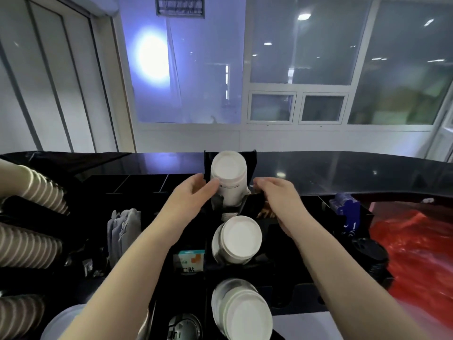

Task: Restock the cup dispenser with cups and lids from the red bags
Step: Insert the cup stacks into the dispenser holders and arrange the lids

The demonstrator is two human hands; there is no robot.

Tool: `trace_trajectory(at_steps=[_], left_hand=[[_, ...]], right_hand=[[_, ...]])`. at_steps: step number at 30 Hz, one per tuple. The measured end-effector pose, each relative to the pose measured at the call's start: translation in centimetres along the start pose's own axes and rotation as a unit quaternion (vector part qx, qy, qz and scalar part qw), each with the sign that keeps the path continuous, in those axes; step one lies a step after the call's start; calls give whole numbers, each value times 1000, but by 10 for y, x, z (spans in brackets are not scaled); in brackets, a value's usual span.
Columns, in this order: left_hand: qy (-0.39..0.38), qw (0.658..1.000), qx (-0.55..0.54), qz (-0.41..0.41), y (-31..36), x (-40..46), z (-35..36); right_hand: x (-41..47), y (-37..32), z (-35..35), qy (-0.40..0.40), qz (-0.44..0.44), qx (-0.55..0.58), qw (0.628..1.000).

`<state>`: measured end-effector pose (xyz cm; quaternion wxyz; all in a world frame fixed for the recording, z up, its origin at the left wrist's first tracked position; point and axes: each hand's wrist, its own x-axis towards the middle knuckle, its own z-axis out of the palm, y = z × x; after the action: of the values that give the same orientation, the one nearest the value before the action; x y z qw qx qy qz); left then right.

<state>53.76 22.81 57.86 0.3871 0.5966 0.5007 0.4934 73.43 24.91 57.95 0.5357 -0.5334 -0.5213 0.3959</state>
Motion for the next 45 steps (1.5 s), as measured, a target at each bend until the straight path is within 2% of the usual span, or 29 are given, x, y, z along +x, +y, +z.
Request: trace_trajectory(at_steps=[3,9,13,23,32,39,45], left_hand=[[-81,996,5,-32,2,7,8],[-178,969,-156,-68,-1,11,6],[-162,961,-214,-67,-7,14,1],[-82,984,-111,-112,3,21,4],[-75,968,-175,-166,-13,17,-9],[-65,968,-191,-147,-11,19,-5],[-70,981,-134,-118,-3,24,2]], right_hand=[[12,-3,5,-44,65,-22,997],[21,-5,9,-68,100,-53,991],[22,-4,10,-58,112,-49,991],[25,-9,8,-95,101,-67,988],[33,-14,10,-113,120,-75,984],[32,-26,9,-132,126,-128,975],[33,-31,12,-125,157,-161,966]])
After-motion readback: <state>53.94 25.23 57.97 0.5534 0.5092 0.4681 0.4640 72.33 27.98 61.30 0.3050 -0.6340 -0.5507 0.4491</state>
